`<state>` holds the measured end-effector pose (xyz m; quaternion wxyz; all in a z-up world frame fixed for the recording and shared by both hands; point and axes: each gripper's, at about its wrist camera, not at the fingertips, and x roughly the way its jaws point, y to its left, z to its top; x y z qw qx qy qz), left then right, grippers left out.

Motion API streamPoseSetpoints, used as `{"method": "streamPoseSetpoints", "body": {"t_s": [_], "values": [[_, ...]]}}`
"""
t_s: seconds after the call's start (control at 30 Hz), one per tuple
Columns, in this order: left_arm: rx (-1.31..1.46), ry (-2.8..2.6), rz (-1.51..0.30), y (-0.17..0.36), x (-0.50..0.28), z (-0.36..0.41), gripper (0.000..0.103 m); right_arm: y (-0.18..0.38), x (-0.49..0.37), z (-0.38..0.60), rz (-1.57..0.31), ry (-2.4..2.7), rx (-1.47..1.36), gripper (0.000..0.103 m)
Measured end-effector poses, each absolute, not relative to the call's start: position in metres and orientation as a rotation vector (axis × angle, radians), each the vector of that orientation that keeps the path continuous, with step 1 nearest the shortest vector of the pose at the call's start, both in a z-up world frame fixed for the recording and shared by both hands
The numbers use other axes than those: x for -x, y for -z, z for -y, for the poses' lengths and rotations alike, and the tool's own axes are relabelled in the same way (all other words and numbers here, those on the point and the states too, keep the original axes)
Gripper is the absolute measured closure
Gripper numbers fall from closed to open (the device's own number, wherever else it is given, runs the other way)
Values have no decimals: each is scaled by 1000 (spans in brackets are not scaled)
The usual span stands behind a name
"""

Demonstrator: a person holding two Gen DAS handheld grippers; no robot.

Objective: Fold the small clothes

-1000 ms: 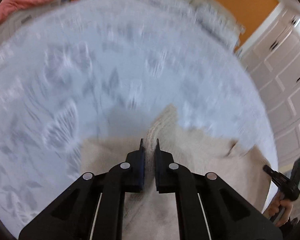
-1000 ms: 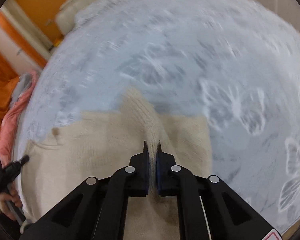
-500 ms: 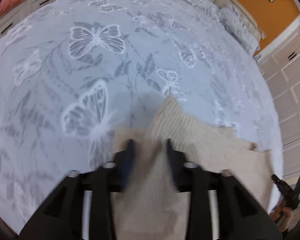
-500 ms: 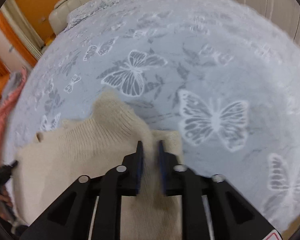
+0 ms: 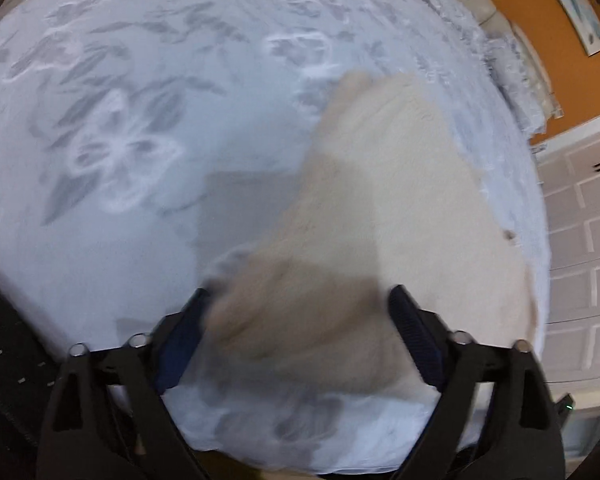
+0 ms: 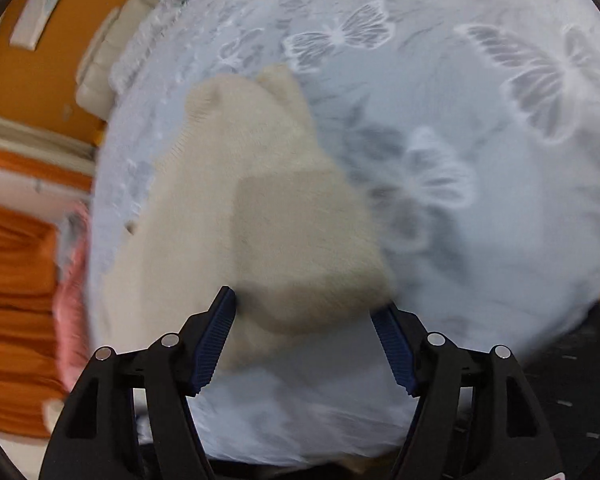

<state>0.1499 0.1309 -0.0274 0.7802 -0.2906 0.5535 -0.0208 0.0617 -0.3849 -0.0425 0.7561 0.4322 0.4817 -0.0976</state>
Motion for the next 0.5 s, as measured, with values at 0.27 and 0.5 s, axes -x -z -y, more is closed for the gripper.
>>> {"method": "streamPoseSetpoints", "body": {"t_s": [0.27,0.5], "values": [[536,157,-1153,-47,-126,-136,83,-43,-49,367,-931,128,-785,88],[472,90,-1341,-1,-64,-149,79,4,6,349,-1214,201,-613,82]]}}
